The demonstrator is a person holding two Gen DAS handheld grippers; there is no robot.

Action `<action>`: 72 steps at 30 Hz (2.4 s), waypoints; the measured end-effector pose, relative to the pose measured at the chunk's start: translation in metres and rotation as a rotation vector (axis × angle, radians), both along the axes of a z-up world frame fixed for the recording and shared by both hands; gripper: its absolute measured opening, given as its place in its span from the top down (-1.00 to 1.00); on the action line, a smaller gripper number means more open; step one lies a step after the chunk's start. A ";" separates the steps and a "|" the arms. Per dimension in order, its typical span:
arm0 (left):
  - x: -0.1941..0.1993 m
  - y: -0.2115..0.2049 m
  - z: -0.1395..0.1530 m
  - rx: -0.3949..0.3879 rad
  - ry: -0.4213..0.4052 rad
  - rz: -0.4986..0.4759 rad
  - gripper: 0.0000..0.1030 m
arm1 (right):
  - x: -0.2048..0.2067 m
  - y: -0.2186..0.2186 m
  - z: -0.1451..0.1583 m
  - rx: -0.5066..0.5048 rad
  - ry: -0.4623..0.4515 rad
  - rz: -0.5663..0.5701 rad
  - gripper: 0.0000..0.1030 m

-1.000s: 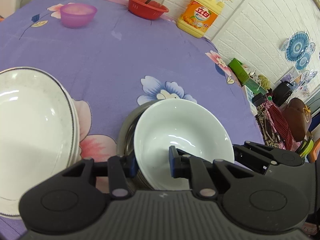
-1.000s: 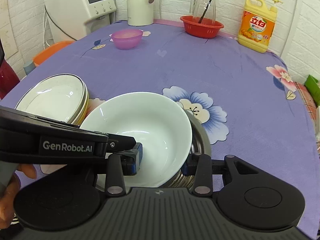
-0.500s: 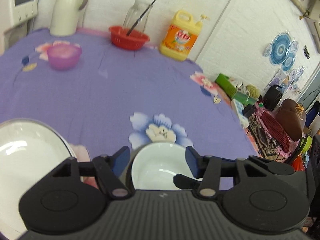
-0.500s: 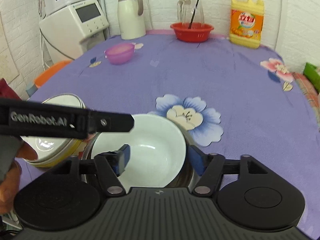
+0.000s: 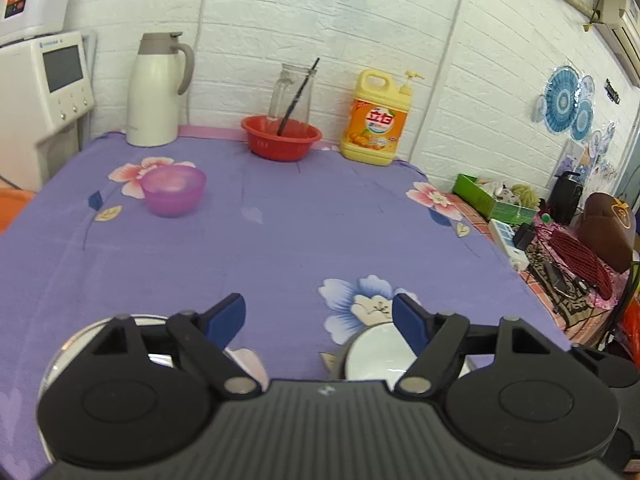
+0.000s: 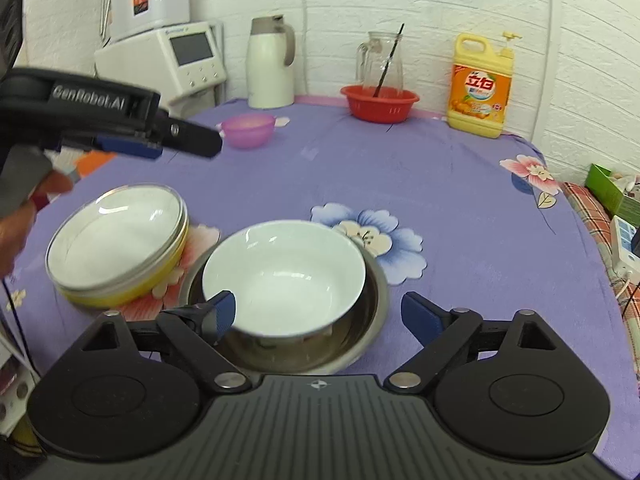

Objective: Organize plates and bowls
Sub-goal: 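Open the left gripper and withdraw it from the white bowl, then move the left gripper to the pink plastic bowl and grasp its rim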

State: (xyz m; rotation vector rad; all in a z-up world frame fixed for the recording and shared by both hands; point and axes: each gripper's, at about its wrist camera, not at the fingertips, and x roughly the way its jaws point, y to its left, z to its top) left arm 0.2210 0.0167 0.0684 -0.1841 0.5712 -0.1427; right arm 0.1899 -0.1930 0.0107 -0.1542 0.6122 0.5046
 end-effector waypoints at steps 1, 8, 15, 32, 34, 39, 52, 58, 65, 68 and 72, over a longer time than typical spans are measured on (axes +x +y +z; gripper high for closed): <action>0.002 0.005 0.000 0.004 0.001 0.007 -0.49 | 0.000 0.001 0.001 -0.009 0.004 0.007 -1.00; 0.029 0.056 -0.006 0.041 0.020 0.102 -0.50 | 0.030 0.016 0.021 0.067 0.032 0.039 -1.00; 0.068 0.147 -0.020 0.157 0.068 0.294 -0.50 | 0.096 0.064 0.044 0.132 0.098 0.094 -1.00; 0.250 0.226 -0.025 0.014 0.103 0.264 -0.51 | 0.309 0.219 0.036 -0.019 0.110 0.085 -1.00; 0.267 0.221 -0.046 -0.007 0.151 0.235 -0.50 | 0.319 0.225 0.017 -0.039 0.148 0.087 -1.00; 0.300 0.218 -0.079 -0.039 0.224 0.213 -0.49 | 0.334 0.235 -0.009 -0.062 0.206 0.108 -1.00; 0.317 0.219 -0.092 0.010 0.219 0.188 -0.49 | 0.351 0.275 -0.031 -0.118 0.221 0.170 -1.00; 0.315 0.217 -0.092 0.010 0.213 0.170 -0.49 | 0.352 0.276 -0.038 -0.107 0.207 0.156 -1.00; 0.311 0.208 -0.080 -0.056 0.213 0.118 -0.43 | 0.343 0.272 -0.026 -0.079 0.218 0.171 -1.00; 0.313 0.205 -0.083 -0.055 0.231 0.100 -0.19 | 0.339 0.272 -0.025 -0.099 0.216 0.178 -1.00; 0.314 0.197 -0.087 -0.045 0.240 0.061 0.30 | 0.339 0.271 -0.028 -0.073 0.252 0.183 -1.00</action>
